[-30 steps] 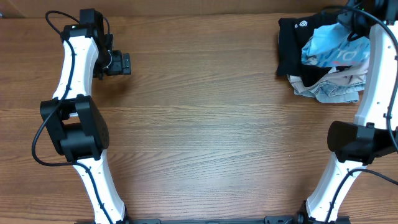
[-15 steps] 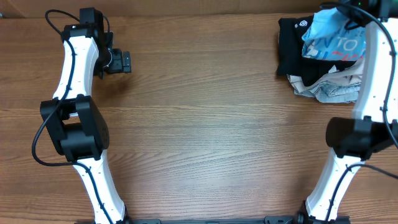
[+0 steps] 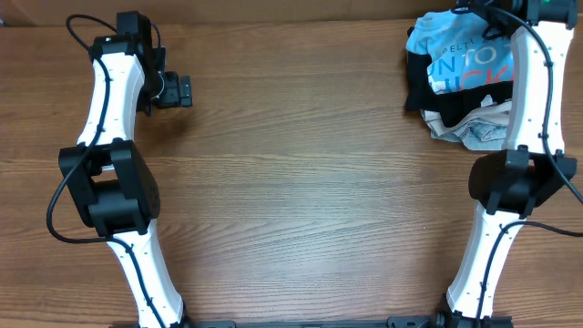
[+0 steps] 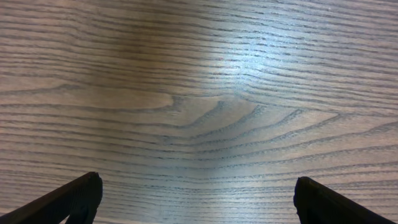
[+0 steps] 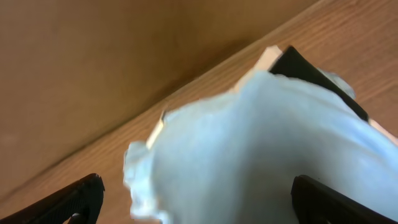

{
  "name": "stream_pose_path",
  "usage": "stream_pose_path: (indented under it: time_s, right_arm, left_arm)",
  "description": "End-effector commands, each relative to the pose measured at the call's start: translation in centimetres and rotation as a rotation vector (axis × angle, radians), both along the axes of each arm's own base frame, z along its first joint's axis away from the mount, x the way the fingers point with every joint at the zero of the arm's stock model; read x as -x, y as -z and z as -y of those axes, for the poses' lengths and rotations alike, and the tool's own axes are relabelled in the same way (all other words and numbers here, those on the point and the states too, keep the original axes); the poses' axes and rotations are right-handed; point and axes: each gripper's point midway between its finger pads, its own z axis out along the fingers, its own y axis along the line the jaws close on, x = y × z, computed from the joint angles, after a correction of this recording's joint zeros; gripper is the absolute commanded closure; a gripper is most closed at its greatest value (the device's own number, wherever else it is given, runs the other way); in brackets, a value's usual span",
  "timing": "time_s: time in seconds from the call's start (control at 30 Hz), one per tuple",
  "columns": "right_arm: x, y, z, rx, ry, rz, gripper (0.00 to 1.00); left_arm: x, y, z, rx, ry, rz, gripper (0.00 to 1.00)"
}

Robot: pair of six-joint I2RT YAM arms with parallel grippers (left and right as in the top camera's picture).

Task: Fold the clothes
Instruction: 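Lower the bundle onto the pile and press it down with the right gripper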

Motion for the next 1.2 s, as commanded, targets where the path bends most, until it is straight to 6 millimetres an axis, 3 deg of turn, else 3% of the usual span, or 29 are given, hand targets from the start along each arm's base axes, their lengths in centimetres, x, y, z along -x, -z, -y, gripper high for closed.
stream_pose_path:
  time_s: [0.0,0.1,0.13,0.2,0.23,0.3,0.5,0.63,0.7,0.77,0.83,0.93,1.03,1.17]
  right_arm:
    - [2.3,-8.5,-0.5,0.027,-0.016,0.146,0.00]
    - [3.2,-9.2,-1.1,0.055,-0.058,0.136,0.05]
    - [3.3,-9.1,-1.5,0.058,-0.085,0.125,0.11]
    - [3.5,-8.4,-2.6,0.058,-0.151,0.094,0.28]
    - [3.6,-7.8,-2.8,0.062,-0.170,0.072,0.48]
    - [3.6,-6.2,-3.0,0.069,-0.191,0.025,0.71]
    - [2.7,-0.5,-2.2,0.063,-0.205,-0.090,0.75]
    - [2.0,4.2,-0.1,0.069,-0.171,-0.143,0.71]
    - [2.0,6.7,1.2,0.060,-0.149,-0.166,0.51]
    - [2.3,9.5,2.6,0.035,-0.105,-0.189,0.20]
    - [2.9,12.4,4.2,-0.001,-0.042,-0.211,0.01]
    - [4.5,16.8,6.0,-0.055,0.010,-0.250,0.00]
    - [6.5,20.9,6.4,-0.127,0.011,-0.286,0.00]
    - [7.9,23.3,5.5,-0.208,-0.020,-0.305,0.00]
  left_arm:
    - [-0.3,-0.4,0.6,0.012,0.003,0.012,0.00]
    - [-0.4,-0.4,0.7,0.011,0.004,0.017,0.00]
    - [-0.4,-0.4,0.7,0.011,0.005,0.019,0.00]
    - [-0.4,-0.4,0.7,0.012,0.005,0.019,0.00]
    - [-0.4,-0.4,0.8,0.012,0.005,0.019,0.00]
    - [-0.4,-0.4,0.8,0.012,0.005,0.018,0.00]
    - [-0.4,-0.4,0.7,0.011,0.005,0.018,0.00]
    - [-0.4,-0.4,0.7,0.011,0.005,0.018,0.00]
    - [-0.4,-0.4,0.7,0.011,0.005,0.019,0.00]
    - [-0.4,-0.4,0.7,0.011,0.005,0.019,0.00]
    - [-0.4,-0.4,0.7,0.011,0.005,0.019,0.00]
    - [-0.4,-0.4,0.7,0.011,0.005,0.020,0.00]
    - [-0.5,-0.4,0.7,0.011,0.005,0.023,0.00]
    - [-0.7,-0.5,0.7,0.010,0.005,0.031,0.00]
